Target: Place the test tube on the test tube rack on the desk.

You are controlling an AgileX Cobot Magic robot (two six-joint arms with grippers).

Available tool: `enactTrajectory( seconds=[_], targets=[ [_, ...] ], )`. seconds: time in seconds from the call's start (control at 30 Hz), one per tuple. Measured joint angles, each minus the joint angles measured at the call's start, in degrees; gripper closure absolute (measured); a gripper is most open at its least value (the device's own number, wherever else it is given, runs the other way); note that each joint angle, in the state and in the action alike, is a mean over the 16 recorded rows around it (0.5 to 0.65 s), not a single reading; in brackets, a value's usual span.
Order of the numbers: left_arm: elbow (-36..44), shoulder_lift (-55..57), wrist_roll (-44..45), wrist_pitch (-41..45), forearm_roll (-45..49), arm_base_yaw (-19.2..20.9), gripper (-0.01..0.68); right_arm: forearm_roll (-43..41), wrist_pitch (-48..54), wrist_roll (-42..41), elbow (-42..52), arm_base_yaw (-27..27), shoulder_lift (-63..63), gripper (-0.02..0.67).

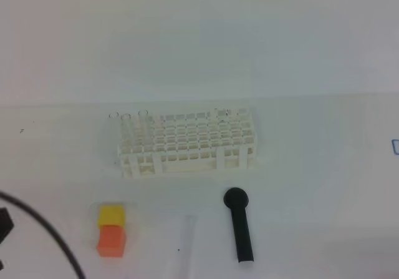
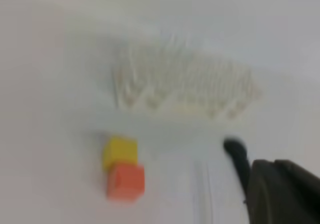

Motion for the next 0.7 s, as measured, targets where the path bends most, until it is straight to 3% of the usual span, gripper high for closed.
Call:
enactTrajectory(
  seconds=[0.37, 0.53, 0.7],
  targets=[
    [-10.5, 19.4, 10.1, 16.1, -3.2, -2.7, 0.674, 0.1, 0.0, 0.0, 0.0, 0.0, 0.0, 0.650],
    [-11.2, 23.3, 11.3, 16.2, -5.6, -8.8, 0.674, 0.1, 0.0, 0.0, 0.0, 0.0, 0.0, 0.650],
    [-11.5, 27.5, 7.9, 14.4, -4.3, -18.2, 0.674, 0.1, 0.0, 0.0, 0.0, 0.0, 0.0, 0.650]
  ],
)
